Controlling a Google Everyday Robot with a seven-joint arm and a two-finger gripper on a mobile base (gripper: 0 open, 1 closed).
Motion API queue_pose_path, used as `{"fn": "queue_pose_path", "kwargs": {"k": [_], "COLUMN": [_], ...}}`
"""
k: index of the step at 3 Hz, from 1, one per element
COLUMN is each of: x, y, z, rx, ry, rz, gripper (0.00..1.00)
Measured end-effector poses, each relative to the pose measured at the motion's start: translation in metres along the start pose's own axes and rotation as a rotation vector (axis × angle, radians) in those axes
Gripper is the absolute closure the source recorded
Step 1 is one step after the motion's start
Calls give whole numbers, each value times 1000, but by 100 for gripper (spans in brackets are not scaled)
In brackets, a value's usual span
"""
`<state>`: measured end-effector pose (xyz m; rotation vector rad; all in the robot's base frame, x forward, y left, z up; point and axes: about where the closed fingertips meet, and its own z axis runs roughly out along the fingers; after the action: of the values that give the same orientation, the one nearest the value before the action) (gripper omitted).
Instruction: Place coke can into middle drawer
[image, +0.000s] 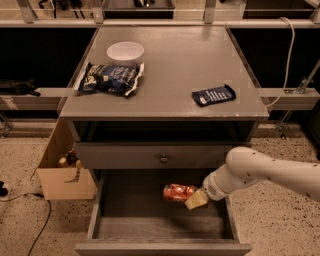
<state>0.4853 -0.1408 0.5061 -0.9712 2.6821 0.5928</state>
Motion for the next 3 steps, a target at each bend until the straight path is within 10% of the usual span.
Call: {"fn": "queue_pose_path", "kwargs": {"k": [3], "x": [14], "y": [-1], "z": [42], "rx": [-57], "ry": [-68], "rz": [15], "gripper": [100]}}
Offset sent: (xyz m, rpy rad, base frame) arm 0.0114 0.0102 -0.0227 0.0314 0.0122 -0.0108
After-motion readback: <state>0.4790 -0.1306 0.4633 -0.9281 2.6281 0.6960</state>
